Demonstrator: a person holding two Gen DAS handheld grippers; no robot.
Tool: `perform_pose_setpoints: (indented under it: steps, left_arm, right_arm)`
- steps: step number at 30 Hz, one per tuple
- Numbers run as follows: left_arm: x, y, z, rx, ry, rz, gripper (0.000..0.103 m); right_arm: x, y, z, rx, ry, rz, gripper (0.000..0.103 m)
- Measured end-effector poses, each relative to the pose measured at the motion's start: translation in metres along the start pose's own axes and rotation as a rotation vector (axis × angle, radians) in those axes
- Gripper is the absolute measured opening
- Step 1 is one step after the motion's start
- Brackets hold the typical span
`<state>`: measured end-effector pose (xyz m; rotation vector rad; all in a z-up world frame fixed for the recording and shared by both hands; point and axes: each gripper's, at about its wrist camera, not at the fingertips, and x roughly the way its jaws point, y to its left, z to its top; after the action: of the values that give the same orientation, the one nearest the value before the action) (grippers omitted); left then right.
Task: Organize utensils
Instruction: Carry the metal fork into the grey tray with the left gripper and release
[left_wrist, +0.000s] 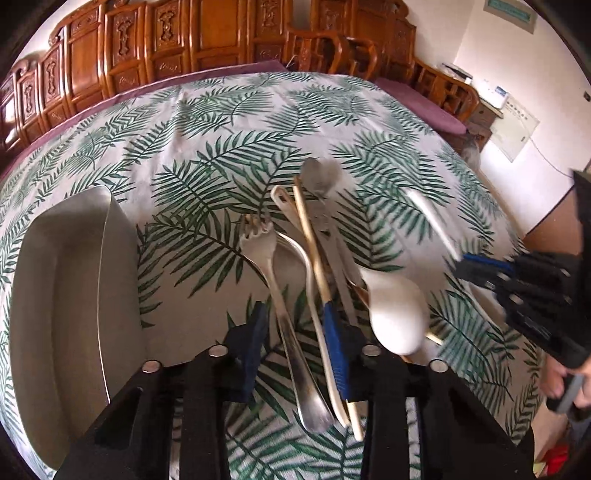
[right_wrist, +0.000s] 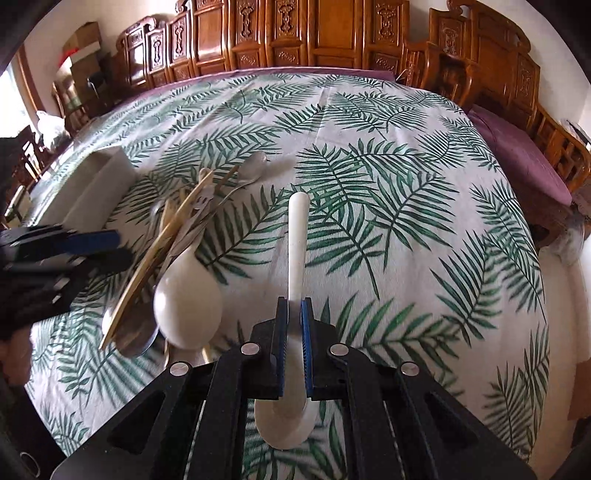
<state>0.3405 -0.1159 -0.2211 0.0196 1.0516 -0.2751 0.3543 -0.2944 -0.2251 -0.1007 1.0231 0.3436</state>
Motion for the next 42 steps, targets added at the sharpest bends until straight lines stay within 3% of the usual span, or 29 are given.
perform_pose_setpoints:
  steps: [6,12,17,24,42]
  left_arm:
    - [0.025,0.008,0.011,-0.032,0.062,0.028,0.018]
    - [0.029,0.008,0.016,-0.034,0.055,0.061,0.017]
    - [0.029,-0.004,0.015,0.021,0.052,0.134,0.015]
    - [0.024,0.001,0.013,-0.001,0.051,0.141,0.006]
    - [-0.087,0.021,0.011,0.008,-0.135,0.099,0.006]
  right_arm:
    - [-0.004,0.002,-0.003,-0.012,-0.01,-0.008,0.008]
    - [-0.005,-0.005,-0.002,0.003,-0.015,-0.008,0.008]
    - [-0.007,-0.008,0.0,0.016,-0.025,-0.002,0.009]
    - [-0.015,-0.003,0.004,0.012,-0.041,0.005,0.009]
    - [-0.056,0.069,0.021,-0.057,-0.091,0.037,0.009]
